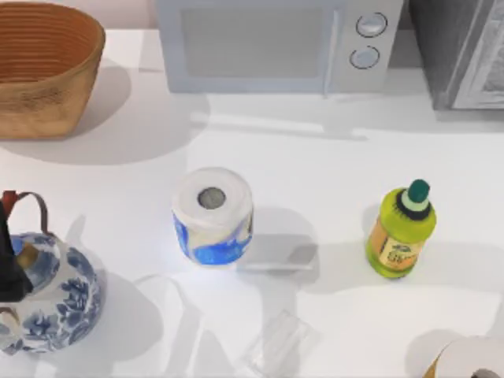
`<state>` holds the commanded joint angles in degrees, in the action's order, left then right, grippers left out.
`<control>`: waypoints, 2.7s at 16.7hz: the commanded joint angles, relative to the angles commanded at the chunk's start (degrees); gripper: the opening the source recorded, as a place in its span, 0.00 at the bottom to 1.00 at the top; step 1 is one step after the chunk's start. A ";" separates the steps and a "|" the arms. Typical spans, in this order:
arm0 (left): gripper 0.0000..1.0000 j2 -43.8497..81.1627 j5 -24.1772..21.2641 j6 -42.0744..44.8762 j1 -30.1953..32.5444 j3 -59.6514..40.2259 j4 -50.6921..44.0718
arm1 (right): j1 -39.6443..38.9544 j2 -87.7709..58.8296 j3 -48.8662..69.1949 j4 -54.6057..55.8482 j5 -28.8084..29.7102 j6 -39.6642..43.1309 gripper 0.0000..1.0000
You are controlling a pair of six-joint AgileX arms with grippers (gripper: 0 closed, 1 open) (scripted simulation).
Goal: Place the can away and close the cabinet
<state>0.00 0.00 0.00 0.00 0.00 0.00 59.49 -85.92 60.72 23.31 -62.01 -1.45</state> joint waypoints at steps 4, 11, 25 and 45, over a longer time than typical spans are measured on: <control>1.00 0.00 0.00 0.00 0.00 0.00 0.00 | 0.00 3.24 19.31 -23.59 0.21 -0.07 1.00; 1.00 0.00 0.00 0.00 0.00 0.00 0.00 | 0.11 8.75 38.69 -44.84 2.56 0.24 1.00; 1.00 0.00 0.00 0.00 0.00 0.00 0.00 | -14.81 10.70 38.43 -45.40 23.19 -0.05 1.00; 1.00 0.00 0.00 0.00 0.00 0.00 0.00 | -84.75 11.44 38.29 -48.51 87.18 0.52 1.00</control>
<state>0.00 0.00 0.00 0.00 0.00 0.00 -25.25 -74.48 99.01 -25.20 25.18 -0.94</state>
